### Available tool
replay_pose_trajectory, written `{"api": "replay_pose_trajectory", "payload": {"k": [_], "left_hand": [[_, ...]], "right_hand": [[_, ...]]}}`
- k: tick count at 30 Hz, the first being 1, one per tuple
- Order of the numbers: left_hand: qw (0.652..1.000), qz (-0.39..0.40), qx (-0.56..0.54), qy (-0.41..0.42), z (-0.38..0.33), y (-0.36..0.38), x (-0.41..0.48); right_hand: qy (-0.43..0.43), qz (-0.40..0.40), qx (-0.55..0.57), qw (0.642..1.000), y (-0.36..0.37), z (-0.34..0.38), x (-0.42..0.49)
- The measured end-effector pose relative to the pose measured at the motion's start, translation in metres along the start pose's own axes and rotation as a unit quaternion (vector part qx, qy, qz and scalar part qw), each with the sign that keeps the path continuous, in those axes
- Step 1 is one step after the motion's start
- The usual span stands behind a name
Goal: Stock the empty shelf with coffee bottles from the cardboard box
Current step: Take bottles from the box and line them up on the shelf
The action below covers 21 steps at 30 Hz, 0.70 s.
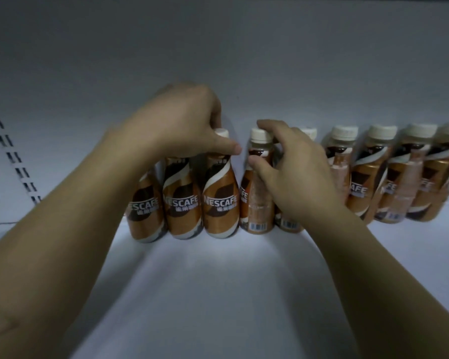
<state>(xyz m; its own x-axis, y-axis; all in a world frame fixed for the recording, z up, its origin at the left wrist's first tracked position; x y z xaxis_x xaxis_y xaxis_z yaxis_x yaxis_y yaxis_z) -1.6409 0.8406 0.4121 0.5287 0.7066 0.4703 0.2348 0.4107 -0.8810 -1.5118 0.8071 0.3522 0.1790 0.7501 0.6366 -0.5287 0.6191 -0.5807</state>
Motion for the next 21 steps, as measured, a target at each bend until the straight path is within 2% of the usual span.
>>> {"api": "replay_pose_trajectory", "payload": {"k": [3, 5, 11, 13, 15, 17, 21], "left_hand": [[0.994, -0.054, 0.089, -0.011, -0.004, -0.004, 0.004], [0.992, -0.062, 0.108, -0.015, -0.005, -0.003, 0.006], [0.998, -0.002, 0.063, 0.03, -0.005, 0.0, 0.003], [0.999, -0.012, 0.026, 0.04, -0.007, -0.002, 0.002], [0.996, -0.034, -0.056, 0.056, -0.014, -0.003, 0.003], [0.99, -0.023, -0.107, 0.092, -0.028, 0.003, 0.004], [0.985, 0.023, -0.115, 0.13, -0.046, 0.027, 0.007]], "right_hand": [[0.001, 0.009, -0.001, 1.0, 0.001, -0.001, -0.001], [0.0, 0.014, 0.001, 1.0, 0.001, -0.002, 0.0], [0.017, 0.023, 0.035, 0.999, 0.002, -0.004, 0.0], [0.019, 0.012, 0.041, 0.999, -0.001, -0.003, 0.0], [0.016, -0.011, 0.056, 0.998, -0.01, -0.001, 0.001], [0.02, -0.059, 0.081, 0.995, -0.029, -0.002, 0.003], [0.029, -0.159, 0.073, 0.984, -0.069, -0.012, 0.003]]}}
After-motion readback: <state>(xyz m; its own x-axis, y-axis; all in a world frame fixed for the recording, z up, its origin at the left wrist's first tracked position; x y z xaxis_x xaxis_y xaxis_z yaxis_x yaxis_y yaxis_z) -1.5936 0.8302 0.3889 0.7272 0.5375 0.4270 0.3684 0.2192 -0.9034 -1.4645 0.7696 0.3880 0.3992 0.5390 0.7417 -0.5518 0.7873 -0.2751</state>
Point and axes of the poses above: each hand's wrist, its own x-axis towards the middle knuckle, its own y-axis out of the palm, z = x × y, the point moved 10 cm from there along x, towards the middle knuckle, and after that the axes turned 6 degrees about y, right-handed, at the moved point
